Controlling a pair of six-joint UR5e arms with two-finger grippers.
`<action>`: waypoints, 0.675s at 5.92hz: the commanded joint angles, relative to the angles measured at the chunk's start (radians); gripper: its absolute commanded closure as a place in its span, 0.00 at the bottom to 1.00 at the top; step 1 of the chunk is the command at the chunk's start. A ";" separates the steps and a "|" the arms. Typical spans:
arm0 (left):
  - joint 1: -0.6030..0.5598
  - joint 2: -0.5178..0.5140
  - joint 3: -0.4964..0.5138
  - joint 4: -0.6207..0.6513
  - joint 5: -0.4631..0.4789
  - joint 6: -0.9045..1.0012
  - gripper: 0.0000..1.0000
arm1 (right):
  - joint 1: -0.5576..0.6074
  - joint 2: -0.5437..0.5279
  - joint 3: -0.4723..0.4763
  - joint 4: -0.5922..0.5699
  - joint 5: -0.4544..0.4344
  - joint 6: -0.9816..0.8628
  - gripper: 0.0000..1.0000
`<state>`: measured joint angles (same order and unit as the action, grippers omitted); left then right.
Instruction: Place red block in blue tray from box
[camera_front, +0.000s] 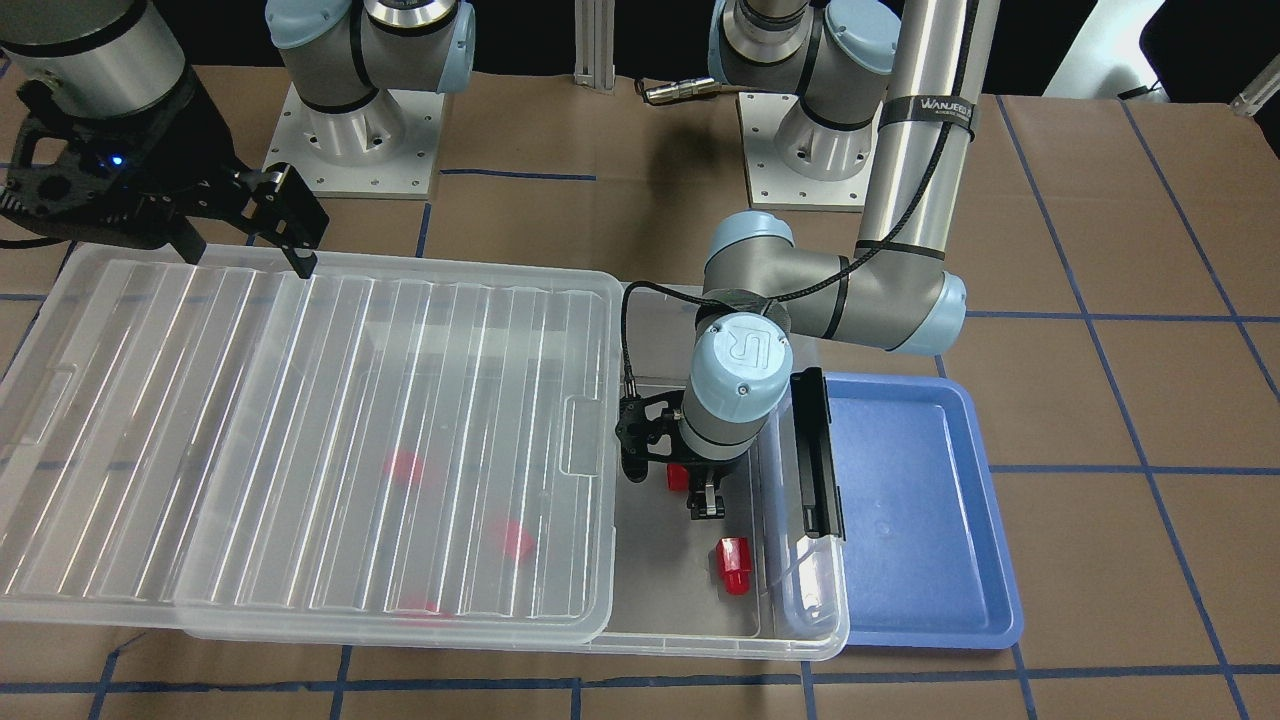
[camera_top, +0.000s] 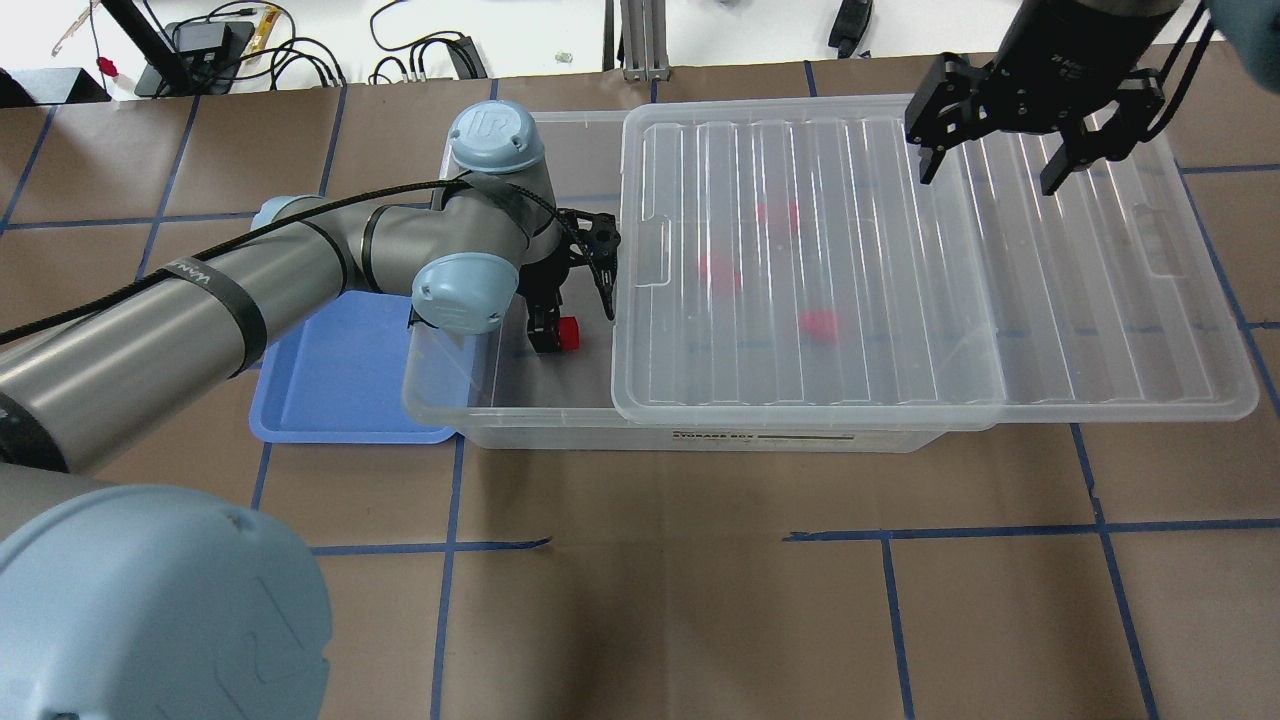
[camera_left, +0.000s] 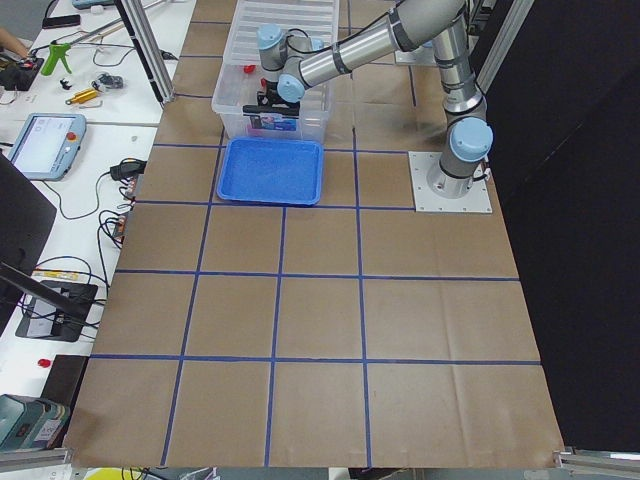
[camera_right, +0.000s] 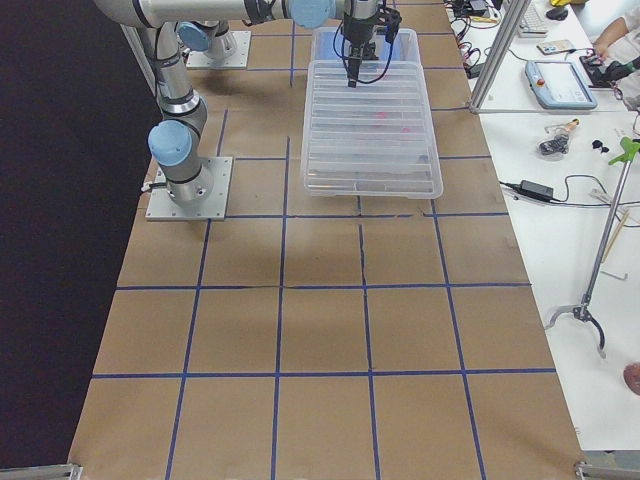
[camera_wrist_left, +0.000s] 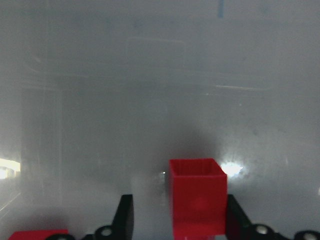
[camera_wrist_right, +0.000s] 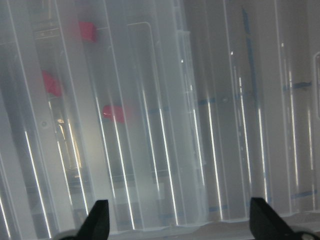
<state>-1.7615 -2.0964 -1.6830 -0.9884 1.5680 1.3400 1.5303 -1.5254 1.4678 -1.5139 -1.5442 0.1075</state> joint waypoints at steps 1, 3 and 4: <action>-0.003 0.021 -0.001 -0.003 0.004 -0.010 0.96 | 0.011 0.004 0.000 -0.002 0.001 -0.005 0.00; 0.002 0.103 0.034 -0.080 0.006 -0.031 0.97 | 0.011 0.004 0.003 0.000 0.001 -0.005 0.00; 0.010 0.190 0.081 -0.204 0.006 -0.033 0.97 | 0.011 0.004 0.003 0.000 0.001 -0.005 0.00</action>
<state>-1.7581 -1.9785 -1.6404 -1.0954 1.5740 1.3118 1.5416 -1.5220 1.4705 -1.5141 -1.5432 0.1028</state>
